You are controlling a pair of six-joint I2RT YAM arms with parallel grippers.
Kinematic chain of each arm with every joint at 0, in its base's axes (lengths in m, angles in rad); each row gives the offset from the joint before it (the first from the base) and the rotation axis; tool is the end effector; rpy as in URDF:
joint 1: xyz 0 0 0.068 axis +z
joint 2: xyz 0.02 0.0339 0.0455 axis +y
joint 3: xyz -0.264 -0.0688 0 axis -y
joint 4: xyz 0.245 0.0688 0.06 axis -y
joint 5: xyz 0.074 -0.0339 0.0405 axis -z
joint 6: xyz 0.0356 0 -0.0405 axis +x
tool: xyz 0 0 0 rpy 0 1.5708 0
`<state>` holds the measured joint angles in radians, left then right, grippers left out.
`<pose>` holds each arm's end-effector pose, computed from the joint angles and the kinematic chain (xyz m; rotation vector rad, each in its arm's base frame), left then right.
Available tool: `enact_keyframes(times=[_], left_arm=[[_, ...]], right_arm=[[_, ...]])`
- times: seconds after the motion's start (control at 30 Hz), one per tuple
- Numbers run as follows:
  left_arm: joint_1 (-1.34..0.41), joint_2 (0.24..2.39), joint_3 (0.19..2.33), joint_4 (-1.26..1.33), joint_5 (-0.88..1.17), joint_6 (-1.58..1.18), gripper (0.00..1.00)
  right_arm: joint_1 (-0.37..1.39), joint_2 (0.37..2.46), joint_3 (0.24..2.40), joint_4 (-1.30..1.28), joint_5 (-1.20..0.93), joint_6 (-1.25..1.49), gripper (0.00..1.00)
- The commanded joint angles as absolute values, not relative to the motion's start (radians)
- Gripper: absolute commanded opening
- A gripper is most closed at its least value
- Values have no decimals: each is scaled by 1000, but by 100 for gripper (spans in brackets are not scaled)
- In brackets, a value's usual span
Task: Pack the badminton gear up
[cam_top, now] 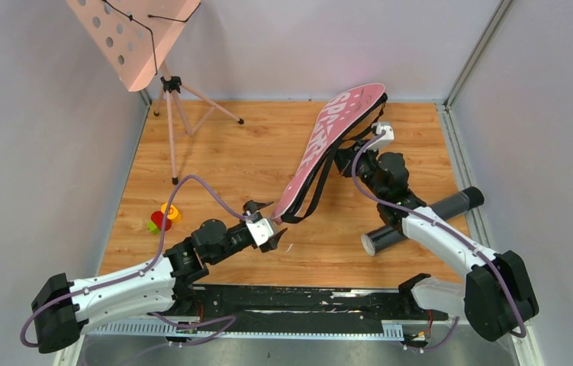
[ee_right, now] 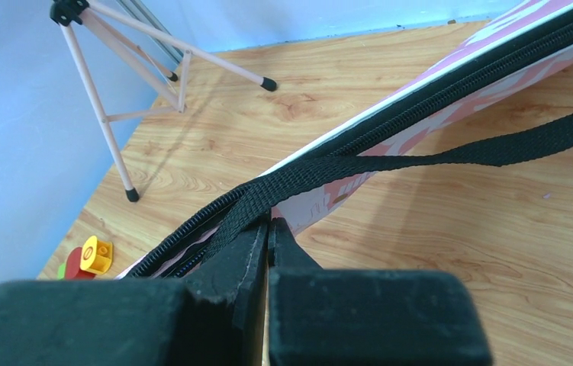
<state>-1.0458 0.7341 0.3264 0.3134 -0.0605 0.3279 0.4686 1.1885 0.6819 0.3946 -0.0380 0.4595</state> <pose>0.0930 -0.1562 0.2380 1.0344 1.3346 -0.4917 0.2436 0.1248 0.2798 -0.0374 1.7355 0.7238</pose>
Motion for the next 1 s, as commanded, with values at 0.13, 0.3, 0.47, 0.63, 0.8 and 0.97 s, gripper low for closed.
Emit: enact_keyframes(times=[0.13, 0.3, 0.47, 0.63, 0.8, 0.97], left_arm=[[-1050, 737, 308, 474, -94, 369, 75], [-1050, 720, 308, 475, -107, 374, 63], [-1051, 716, 308, 465, -144, 350, 36], [-1050, 724, 299, 487, -152, 305, 30], [-1050, 785, 295, 539, -197, 281, 30], [-1050, 820, 302, 573, -195, 262, 29]], right_arm=[[449, 1114, 687, 509, -107, 522, 0], [449, 1105, 659, 499, -178, 527, 0], [450, 1080, 624, 491, -248, 478, 0], [453, 1066, 598, 495, -404, 414, 0], [508, 1037, 596, 492, -501, 353, 0], [578, 981, 590, 483, -549, 299, 0]])
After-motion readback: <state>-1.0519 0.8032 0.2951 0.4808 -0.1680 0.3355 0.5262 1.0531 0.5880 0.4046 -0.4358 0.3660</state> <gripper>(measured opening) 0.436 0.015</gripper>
